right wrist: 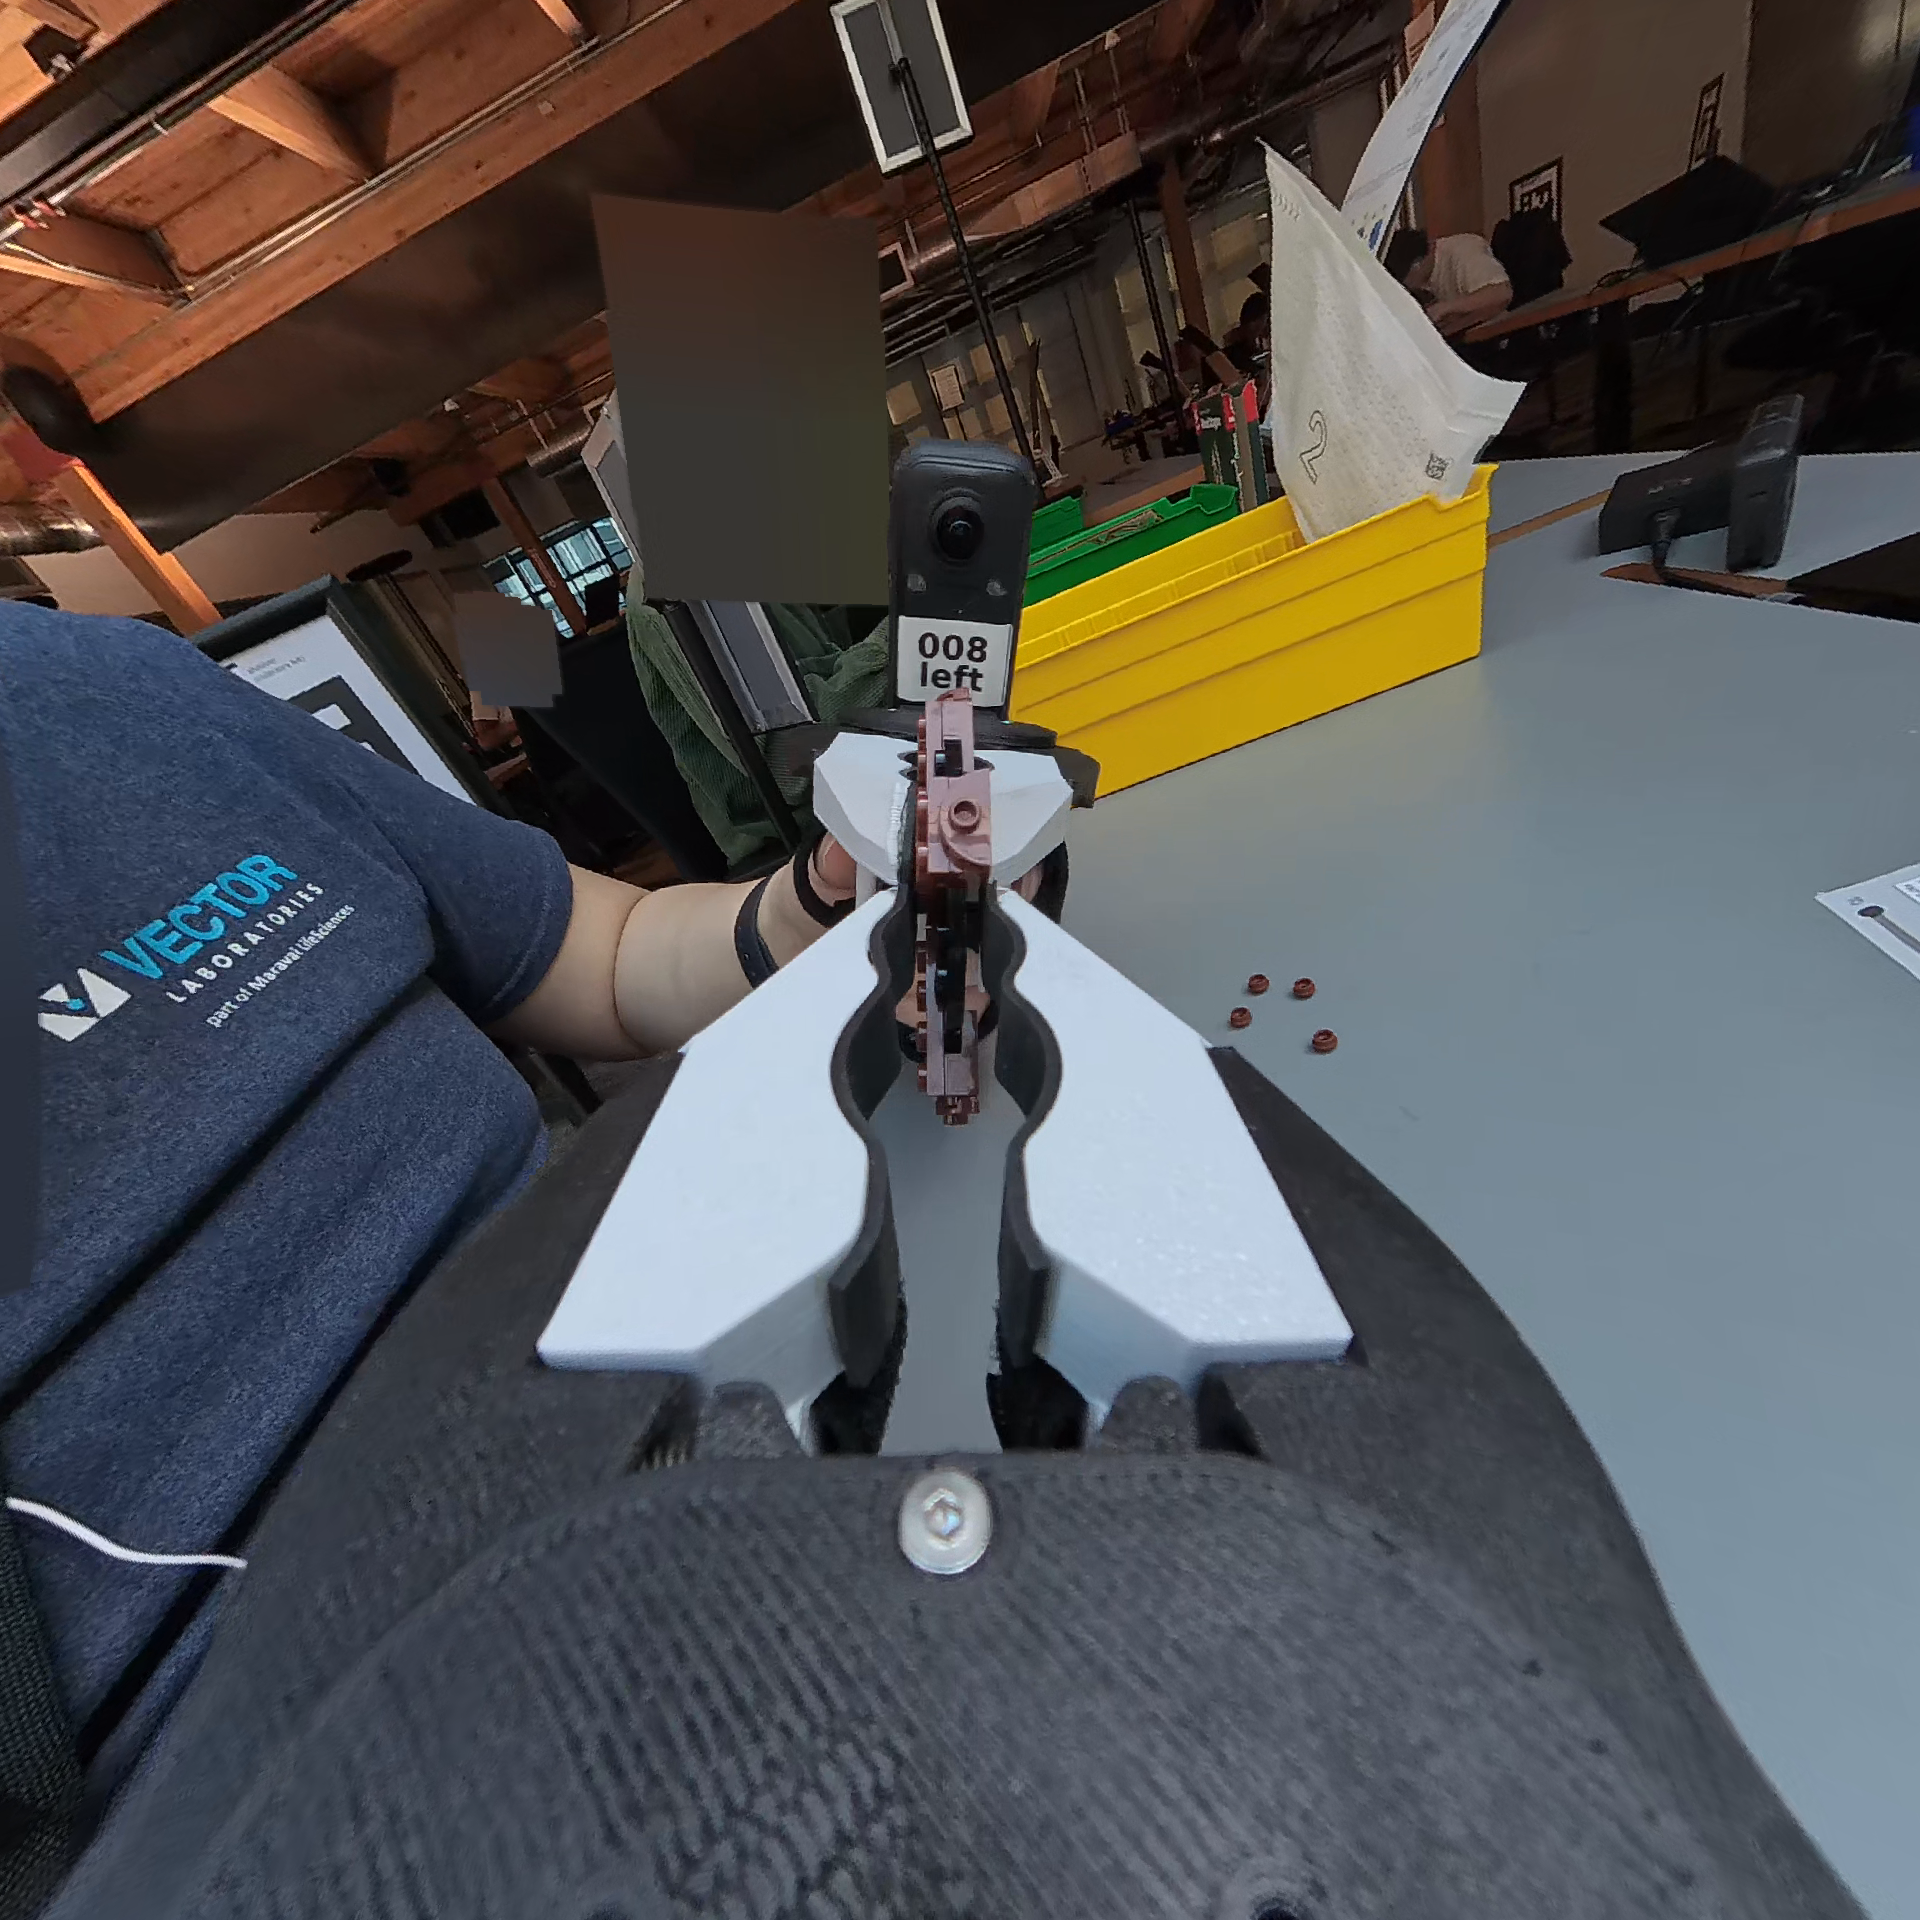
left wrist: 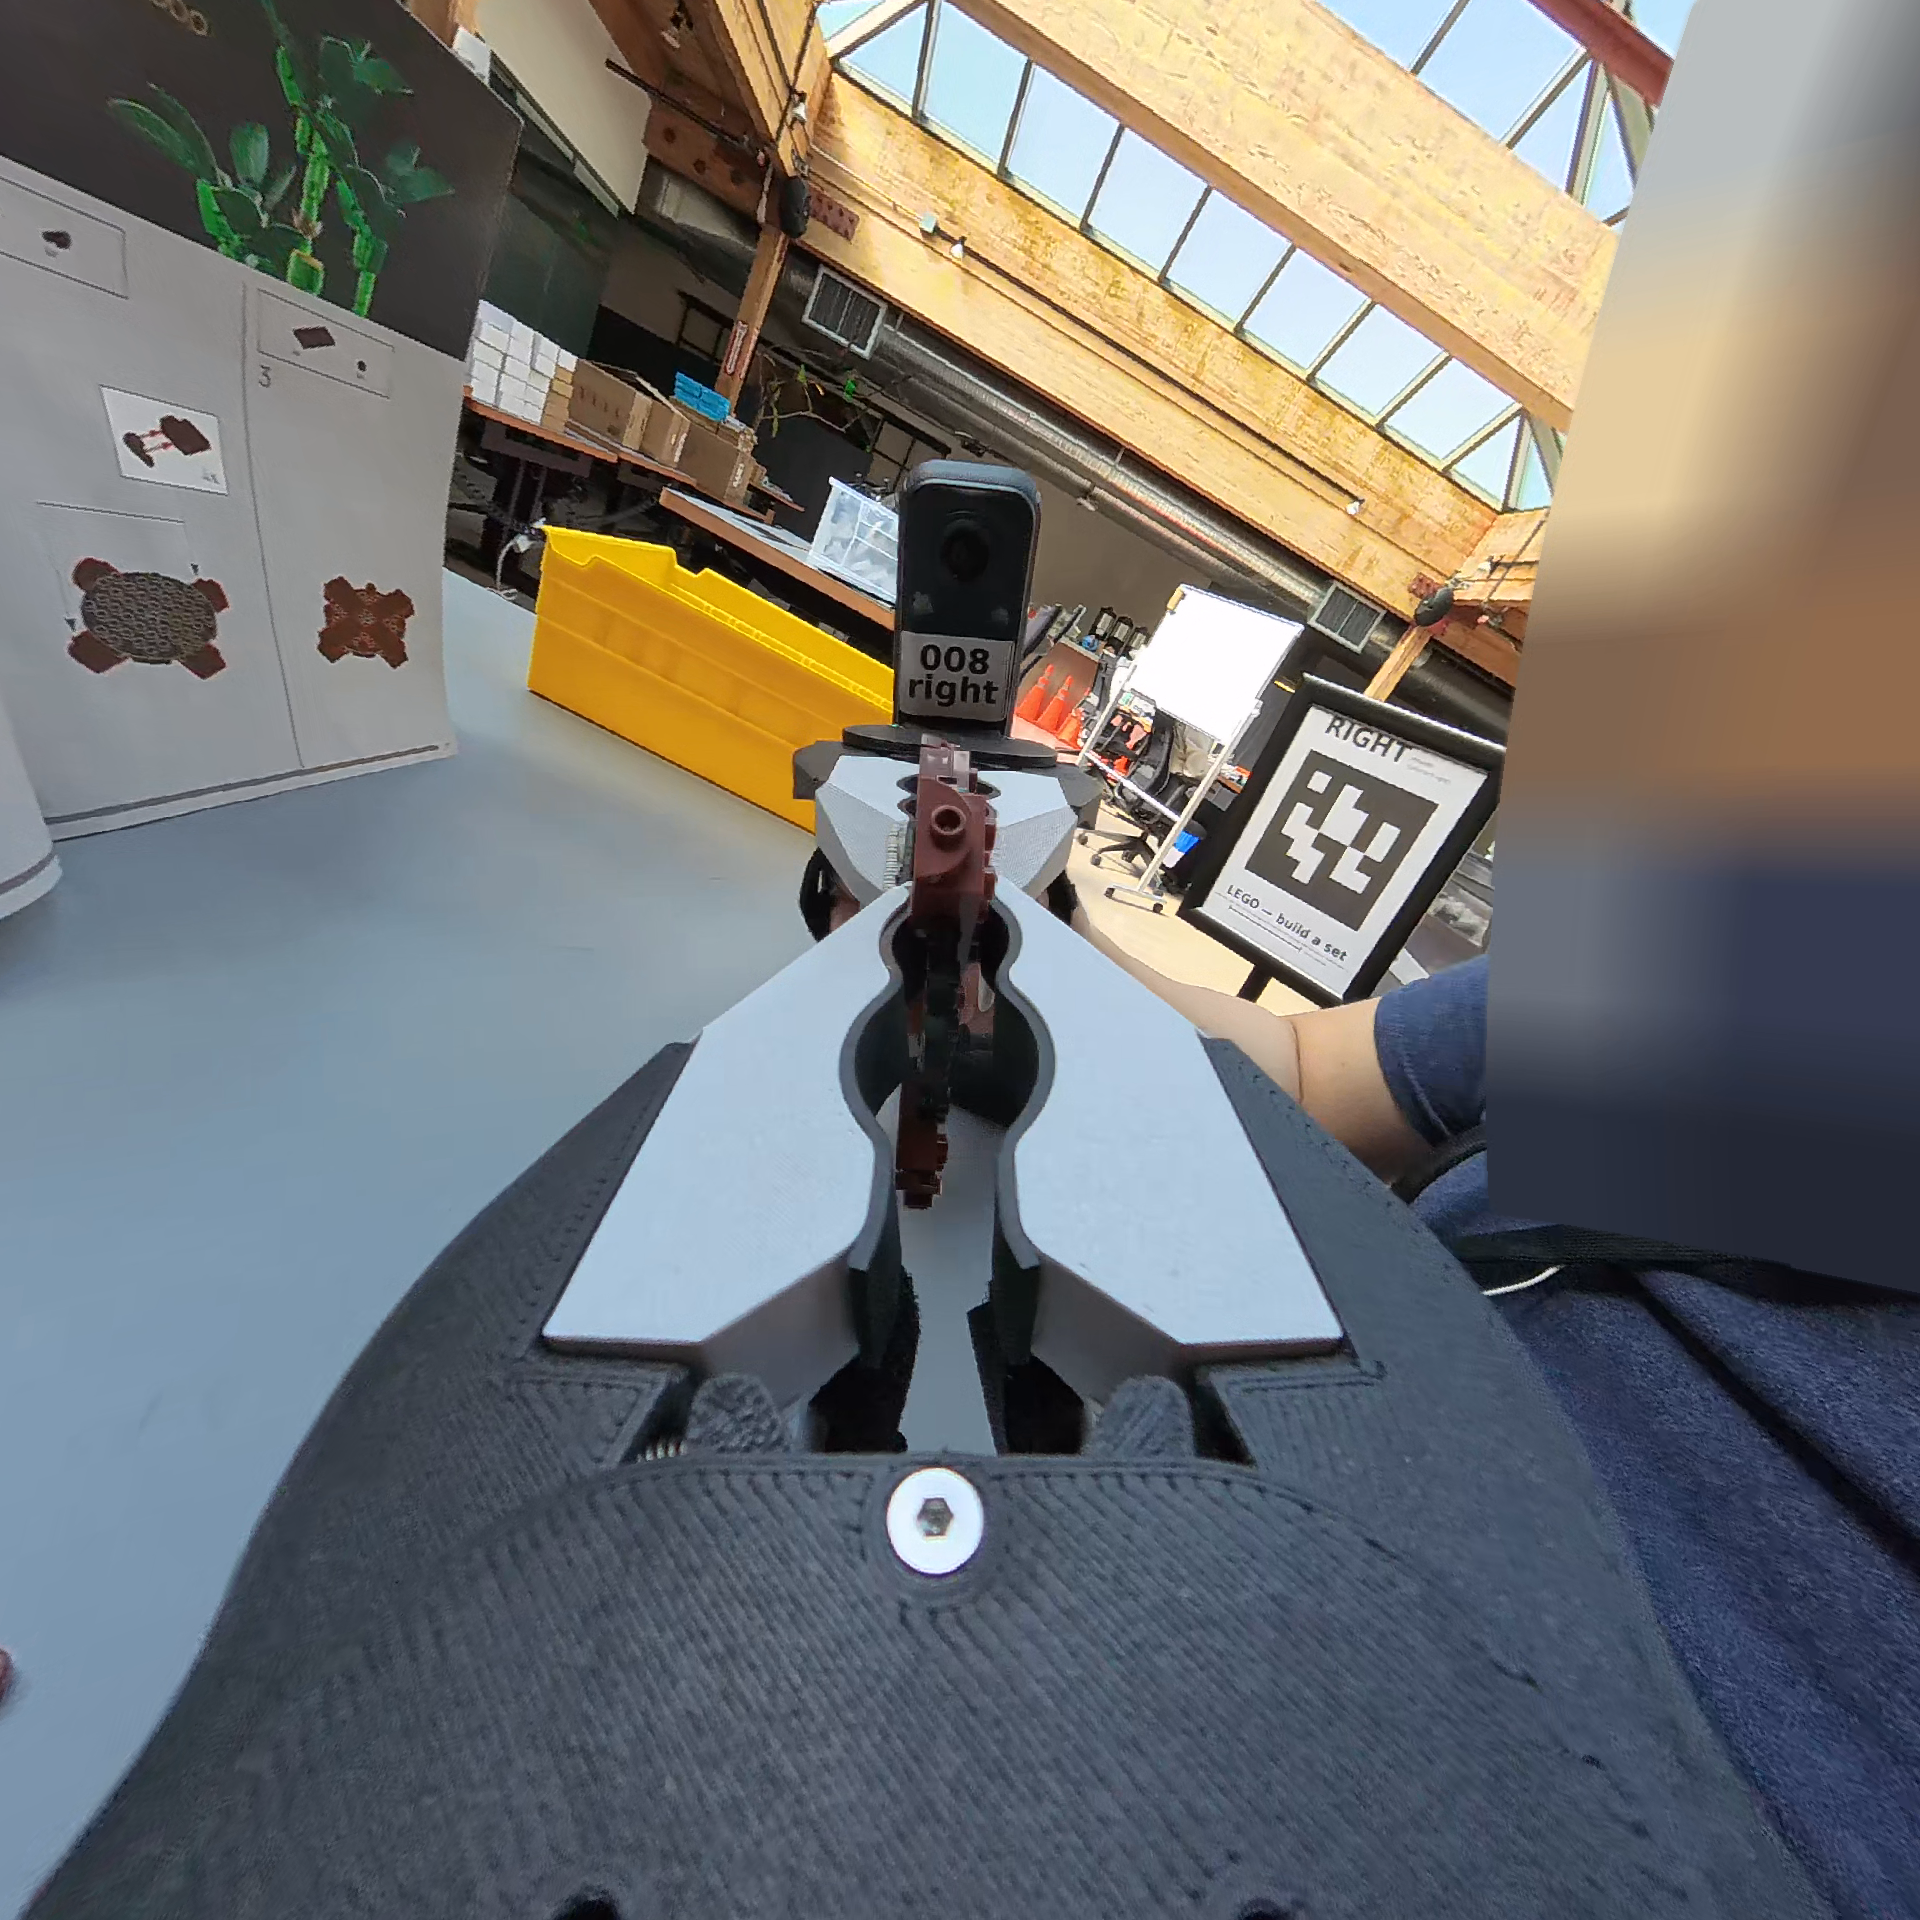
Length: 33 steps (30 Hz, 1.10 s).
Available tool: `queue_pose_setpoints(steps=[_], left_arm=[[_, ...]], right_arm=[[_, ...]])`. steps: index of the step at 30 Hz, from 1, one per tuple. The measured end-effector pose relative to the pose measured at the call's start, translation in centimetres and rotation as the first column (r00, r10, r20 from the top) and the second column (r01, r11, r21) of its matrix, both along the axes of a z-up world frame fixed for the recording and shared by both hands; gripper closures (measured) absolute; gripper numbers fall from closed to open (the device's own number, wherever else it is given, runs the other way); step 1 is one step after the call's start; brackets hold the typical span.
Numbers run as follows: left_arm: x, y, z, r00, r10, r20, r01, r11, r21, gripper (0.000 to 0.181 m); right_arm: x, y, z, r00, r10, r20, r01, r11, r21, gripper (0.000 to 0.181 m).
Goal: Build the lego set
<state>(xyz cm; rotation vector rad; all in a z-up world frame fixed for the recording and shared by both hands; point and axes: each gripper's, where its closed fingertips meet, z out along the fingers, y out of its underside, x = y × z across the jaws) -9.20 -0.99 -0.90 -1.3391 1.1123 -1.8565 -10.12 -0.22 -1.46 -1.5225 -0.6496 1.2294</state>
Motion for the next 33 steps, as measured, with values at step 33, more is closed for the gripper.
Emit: queue_pose_setpoints(steps=[33], left_arm=[[-0.1, 1.4, -0.7, 0.982, 0.174, -0.071, -0.151, 0.956, 0.251, 0.170]], right_arm=[[0.6, 1.0, -0.8, 0.996, -0.081, 0.042, 0.081, 0.997, 0.007, 0.169]])
